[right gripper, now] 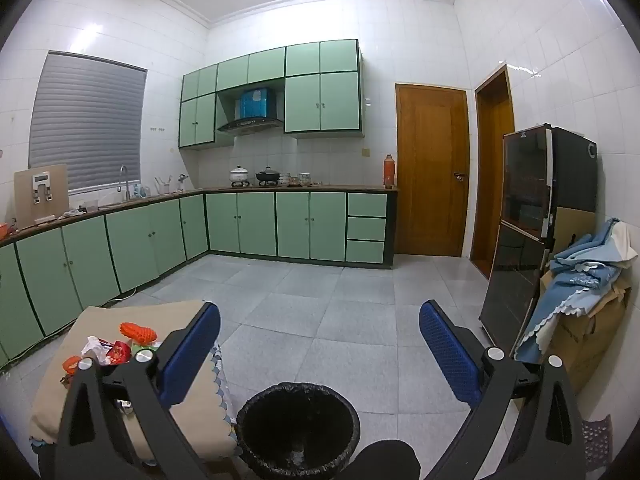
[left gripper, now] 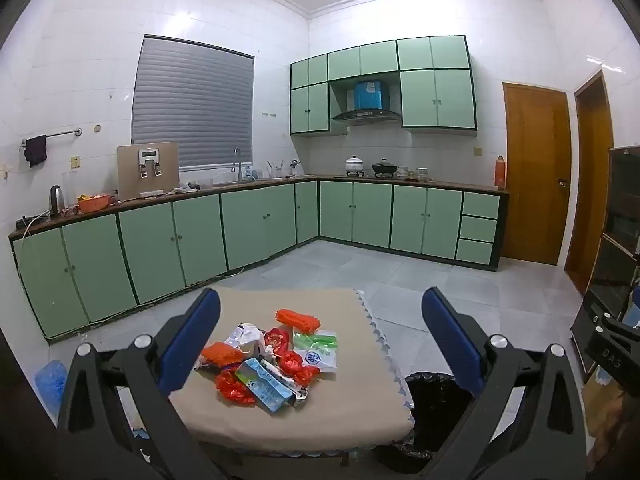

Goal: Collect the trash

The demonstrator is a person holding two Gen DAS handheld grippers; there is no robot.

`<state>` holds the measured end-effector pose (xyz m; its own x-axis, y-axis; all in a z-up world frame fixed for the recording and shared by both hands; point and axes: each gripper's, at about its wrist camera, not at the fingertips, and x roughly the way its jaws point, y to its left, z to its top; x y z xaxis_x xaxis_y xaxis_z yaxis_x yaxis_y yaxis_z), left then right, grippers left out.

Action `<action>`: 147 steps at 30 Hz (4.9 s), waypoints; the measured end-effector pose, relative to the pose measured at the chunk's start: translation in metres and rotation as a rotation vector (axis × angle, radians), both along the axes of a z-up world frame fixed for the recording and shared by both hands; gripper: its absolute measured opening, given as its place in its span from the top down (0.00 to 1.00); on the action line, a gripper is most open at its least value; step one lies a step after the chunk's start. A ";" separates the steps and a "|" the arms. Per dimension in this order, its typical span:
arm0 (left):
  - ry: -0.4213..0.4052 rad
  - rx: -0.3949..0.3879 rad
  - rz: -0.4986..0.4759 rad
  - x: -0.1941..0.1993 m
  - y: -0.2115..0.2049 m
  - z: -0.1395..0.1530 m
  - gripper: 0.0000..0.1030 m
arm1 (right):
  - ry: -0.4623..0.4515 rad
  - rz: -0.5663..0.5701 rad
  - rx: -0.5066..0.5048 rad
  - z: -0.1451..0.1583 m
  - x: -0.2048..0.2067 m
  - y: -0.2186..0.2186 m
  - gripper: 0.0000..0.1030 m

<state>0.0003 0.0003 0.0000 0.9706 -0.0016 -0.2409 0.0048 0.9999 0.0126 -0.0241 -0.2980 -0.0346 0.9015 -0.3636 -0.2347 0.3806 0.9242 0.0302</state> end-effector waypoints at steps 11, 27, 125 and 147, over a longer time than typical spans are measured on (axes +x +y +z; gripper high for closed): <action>-0.005 0.003 -0.007 0.000 -0.001 0.000 0.05 | 0.002 -0.001 0.000 -0.001 0.001 0.000 0.06; -0.001 0.000 0.000 -0.001 0.005 0.003 0.05 | 0.002 -0.011 -0.002 0.001 -0.001 -0.002 0.06; 0.201 -0.015 0.181 0.062 0.136 -0.100 0.05 | 0.255 0.605 0.002 -0.083 0.151 0.107 0.09; 0.366 -0.079 0.161 0.174 0.167 -0.194 0.05 | 0.548 1.014 0.098 -0.236 0.340 0.239 0.59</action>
<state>0.1747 0.1672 -0.1937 0.8103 0.1110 -0.5754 -0.1617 0.9861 -0.0374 0.3164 -0.0590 -0.2704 0.5377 0.5098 -0.6716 -0.5502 0.8157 0.1787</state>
